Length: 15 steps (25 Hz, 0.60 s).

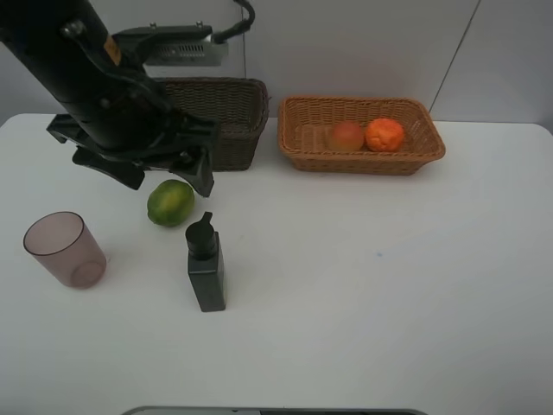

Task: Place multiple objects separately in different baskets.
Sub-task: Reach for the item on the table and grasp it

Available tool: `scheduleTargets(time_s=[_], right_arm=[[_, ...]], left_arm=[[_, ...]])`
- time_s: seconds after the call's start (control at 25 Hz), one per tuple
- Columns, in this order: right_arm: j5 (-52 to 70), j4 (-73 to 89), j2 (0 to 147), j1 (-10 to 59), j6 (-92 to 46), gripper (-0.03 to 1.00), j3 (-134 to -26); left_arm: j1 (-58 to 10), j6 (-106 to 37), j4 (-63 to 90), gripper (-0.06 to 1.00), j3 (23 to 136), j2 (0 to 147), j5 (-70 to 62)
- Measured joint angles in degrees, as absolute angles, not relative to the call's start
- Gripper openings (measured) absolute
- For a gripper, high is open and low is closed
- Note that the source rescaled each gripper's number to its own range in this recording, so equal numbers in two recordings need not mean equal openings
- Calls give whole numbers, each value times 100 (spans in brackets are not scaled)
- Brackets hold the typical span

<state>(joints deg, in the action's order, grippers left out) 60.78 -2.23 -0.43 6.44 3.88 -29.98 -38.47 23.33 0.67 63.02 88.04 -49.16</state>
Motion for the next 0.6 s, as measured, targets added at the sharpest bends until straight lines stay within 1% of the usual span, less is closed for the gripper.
scheduleTargets(time_s=[0.12, 0.24, 0.6], right_arm=[[6078, -223, -43, 644, 388, 85, -2998], [6078, -223, -43, 644, 388, 85, -2998], [6078, -223, -43, 644, 388, 85, -2998]], left_arm=[[-4160, 2521, 72, 100, 6302, 8965, -4909], [-4317, 2701, 72, 100, 6302, 9019, -4892], [-4352, 3617, -211, 100, 6312, 9471, -4871]])
